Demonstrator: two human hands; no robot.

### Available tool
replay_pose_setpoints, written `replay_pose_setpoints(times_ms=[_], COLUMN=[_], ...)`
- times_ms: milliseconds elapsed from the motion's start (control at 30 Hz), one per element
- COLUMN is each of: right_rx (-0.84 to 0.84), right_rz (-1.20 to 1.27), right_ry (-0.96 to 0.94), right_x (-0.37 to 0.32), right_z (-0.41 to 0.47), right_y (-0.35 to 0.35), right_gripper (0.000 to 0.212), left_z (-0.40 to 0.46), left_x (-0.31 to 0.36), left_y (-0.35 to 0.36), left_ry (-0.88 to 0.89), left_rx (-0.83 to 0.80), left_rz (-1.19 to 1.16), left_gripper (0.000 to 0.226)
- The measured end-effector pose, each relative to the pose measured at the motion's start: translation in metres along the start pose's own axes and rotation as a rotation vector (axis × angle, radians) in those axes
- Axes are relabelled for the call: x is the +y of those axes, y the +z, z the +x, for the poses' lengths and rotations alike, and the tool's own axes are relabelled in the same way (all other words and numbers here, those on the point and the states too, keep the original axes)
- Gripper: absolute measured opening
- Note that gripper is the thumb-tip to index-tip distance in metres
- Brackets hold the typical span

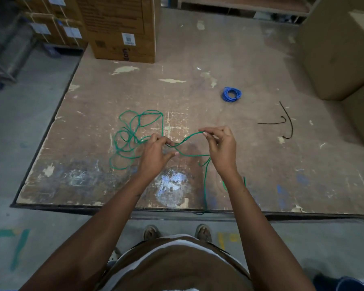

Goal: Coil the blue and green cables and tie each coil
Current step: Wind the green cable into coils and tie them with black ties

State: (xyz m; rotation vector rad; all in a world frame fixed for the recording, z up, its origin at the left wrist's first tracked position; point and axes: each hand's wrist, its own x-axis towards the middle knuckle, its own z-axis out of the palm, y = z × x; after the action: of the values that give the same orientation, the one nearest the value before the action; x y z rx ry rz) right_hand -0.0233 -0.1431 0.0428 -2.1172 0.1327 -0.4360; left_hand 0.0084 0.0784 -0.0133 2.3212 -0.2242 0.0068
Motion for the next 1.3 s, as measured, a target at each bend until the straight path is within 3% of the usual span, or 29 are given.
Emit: replay_pose_setpoints(times_ms=[133, 233, 367, 500, 767, 933, 1033, 1133, 1233, 1300], right_rx=[0.144, 0.200, 0.173, 0.048, -0.102, -0.510, -0.524, -0.545, -0.578, -0.570], right_rz=[0.191, 0.471, 0.662, 0.464, 0.027, 0.039, 0.202, 0.352, 0.302, 0.411], right_ry=[0.078, 0.212, 0.264, 0.229, 0.310, 0.300, 0.199, 0.160, 0.054, 0.054], right_x=[-0.008, -0.018, -0.031, -0.014, 0.046, 0.036, 0.016, -0.006, -0.031, -0.046], right_z=[0.029, 0.057, 0.080, 0.083, 0.083, 0.078, 0.076, 0.075, 0.081, 0.088], right_y=[-0.013, -0.020, -0.029, -0.024, -0.023, -0.028, -0.031, -0.033, -0.030, -0.028], right_gripper=[0.017, 0.017, 0.017, 0.010, 0.021, 0.039, 0.041, 0.071, 0.043, 0.033], left_z=[0.013, 0.022, 0.025, 0.023, 0.046, 0.069, 0.086, 0.099, 0.107, 0.110], left_x=[0.007, 0.015, 0.034, 0.061, 0.102, 0.126, 0.142, 0.161, 0.182, 0.196], left_y=[0.006, 0.010, 0.009, 0.005, -0.025, -0.041, -0.048, -0.059, -0.073, -0.085], left_ry=[0.031, 0.062, 0.132, 0.096, 0.099, 0.062, 0.098, 0.200, 0.335, 0.400], left_rx=[0.022, 0.065, 0.054, 0.117, 0.327, 0.160, 0.101, 0.006, -0.130, -0.156], left_rz=[0.036, 0.035, -0.048, -0.288, -0.441, -0.712, -0.703, -0.646, -0.547, -0.513], left_gripper=[0.023, 0.017, 0.013, 0.019, 0.023, 0.030, 0.027, 0.023, 0.018, 0.015])
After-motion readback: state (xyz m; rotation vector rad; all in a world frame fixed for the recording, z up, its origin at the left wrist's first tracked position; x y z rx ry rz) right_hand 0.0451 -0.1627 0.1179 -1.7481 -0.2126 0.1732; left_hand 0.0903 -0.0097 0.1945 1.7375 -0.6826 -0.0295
